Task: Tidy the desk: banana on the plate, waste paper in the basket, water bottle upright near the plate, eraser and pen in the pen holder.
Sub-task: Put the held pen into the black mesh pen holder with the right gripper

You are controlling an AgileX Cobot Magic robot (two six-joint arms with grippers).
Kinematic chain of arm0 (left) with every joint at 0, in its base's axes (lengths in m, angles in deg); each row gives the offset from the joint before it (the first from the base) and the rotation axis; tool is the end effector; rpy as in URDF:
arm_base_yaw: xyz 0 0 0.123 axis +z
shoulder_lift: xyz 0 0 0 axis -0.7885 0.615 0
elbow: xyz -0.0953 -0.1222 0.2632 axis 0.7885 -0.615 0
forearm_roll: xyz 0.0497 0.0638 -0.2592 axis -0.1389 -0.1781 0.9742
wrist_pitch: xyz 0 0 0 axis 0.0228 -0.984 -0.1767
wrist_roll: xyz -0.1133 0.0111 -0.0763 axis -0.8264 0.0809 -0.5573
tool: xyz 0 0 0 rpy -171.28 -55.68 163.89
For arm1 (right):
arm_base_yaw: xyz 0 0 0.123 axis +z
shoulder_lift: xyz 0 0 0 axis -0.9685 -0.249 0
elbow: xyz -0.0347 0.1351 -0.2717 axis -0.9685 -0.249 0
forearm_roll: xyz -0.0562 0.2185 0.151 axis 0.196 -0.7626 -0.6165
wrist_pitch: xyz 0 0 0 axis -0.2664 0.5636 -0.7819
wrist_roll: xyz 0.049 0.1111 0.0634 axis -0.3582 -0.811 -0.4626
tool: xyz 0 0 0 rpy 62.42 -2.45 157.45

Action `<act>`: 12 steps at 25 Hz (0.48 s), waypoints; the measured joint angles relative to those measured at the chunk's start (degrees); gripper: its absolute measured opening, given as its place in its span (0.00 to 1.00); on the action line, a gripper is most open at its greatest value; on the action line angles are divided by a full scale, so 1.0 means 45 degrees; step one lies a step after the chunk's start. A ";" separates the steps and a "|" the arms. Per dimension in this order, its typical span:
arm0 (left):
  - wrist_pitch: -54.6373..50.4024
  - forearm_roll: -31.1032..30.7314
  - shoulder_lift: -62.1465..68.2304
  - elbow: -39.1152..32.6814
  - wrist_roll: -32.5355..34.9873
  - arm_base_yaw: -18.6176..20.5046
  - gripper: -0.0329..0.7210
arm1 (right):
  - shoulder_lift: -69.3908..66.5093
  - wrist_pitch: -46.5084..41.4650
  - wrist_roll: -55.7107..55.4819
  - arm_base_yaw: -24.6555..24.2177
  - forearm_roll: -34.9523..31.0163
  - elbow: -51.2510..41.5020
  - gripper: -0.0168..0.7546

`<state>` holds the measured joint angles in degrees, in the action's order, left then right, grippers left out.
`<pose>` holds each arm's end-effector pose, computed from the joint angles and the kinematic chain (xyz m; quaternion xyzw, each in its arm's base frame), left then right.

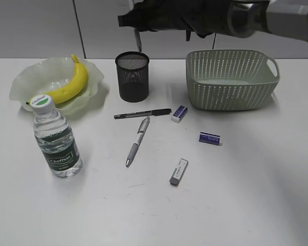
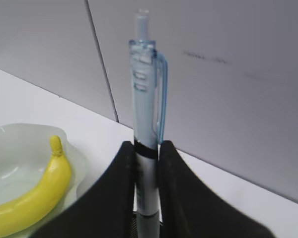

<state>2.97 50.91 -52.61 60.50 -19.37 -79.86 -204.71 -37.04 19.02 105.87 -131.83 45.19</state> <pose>0.0253 -0.0120 0.2787 0.1936 0.8189 -0.1307 0.5242 0.5435 0.3248 0.2024 -0.1978 0.7942 0.1879 0.5429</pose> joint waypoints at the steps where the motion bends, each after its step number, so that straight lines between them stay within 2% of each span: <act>1: 0.0000 0.0000 0.0000 0.0000 0.0000 0.0000 0.63 | -0.0165 0.0029 0.0000 0.0000 -0.0006 0.0029 0.17; 12: 0.0000 -0.0012 0.0000 0.0000 0.0000 0.0000 0.63 | -0.0879 0.0047 0.0000 0.0000 -0.0466 0.0136 0.18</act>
<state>2.97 50.86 -52.61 60.50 -19.37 -79.86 -208.66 -36.83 19.02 105.87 -133.93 45.80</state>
